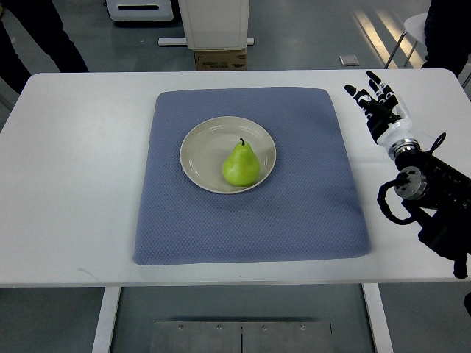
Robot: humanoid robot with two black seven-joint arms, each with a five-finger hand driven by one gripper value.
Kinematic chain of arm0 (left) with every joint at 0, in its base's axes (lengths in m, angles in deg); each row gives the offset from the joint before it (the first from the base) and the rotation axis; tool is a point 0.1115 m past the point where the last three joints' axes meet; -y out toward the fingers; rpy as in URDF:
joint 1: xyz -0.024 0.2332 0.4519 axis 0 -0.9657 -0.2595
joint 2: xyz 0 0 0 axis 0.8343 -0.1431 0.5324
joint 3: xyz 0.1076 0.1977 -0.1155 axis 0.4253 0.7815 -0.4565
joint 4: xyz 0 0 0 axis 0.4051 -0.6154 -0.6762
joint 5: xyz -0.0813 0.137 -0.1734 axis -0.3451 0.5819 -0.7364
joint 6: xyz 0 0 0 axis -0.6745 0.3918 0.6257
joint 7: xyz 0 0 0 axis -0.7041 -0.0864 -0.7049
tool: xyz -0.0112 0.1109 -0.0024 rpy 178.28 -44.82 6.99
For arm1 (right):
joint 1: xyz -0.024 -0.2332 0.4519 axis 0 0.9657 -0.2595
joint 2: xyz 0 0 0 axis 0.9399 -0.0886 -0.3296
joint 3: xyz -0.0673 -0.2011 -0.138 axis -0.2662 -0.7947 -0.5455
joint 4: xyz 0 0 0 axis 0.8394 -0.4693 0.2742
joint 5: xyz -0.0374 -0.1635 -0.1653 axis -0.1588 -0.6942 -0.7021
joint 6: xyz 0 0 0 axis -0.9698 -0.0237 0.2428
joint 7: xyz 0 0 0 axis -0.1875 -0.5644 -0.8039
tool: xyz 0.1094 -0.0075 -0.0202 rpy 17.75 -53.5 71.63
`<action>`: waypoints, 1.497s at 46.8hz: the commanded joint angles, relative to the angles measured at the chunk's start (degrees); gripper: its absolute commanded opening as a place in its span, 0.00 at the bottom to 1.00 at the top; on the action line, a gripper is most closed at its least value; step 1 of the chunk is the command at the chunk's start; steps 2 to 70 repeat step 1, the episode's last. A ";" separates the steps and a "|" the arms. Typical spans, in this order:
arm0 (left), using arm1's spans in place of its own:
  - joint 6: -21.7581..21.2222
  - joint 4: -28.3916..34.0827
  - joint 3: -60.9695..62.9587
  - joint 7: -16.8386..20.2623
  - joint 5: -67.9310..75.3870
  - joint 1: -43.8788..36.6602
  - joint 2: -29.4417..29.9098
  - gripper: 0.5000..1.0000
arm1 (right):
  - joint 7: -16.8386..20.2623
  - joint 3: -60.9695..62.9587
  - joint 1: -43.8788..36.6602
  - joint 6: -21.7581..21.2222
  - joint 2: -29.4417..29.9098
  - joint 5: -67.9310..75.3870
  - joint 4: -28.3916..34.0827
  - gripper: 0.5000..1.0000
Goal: Place pear on plate with right hand
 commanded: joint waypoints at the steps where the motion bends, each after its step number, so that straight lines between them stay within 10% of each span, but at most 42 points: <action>1: 0.02 0.01 0.00 0.00 0.00 -0.01 0.00 1.00 | 0.01 0.03 0.21 -0.23 0.04 0.00 -0.50 1.00; 70: 0.02 0.01 0.00 0.00 0.00 -0.01 0.00 1.00 | 0.01 0.03 0.21 -0.23 0.04 0.00 -0.50 1.00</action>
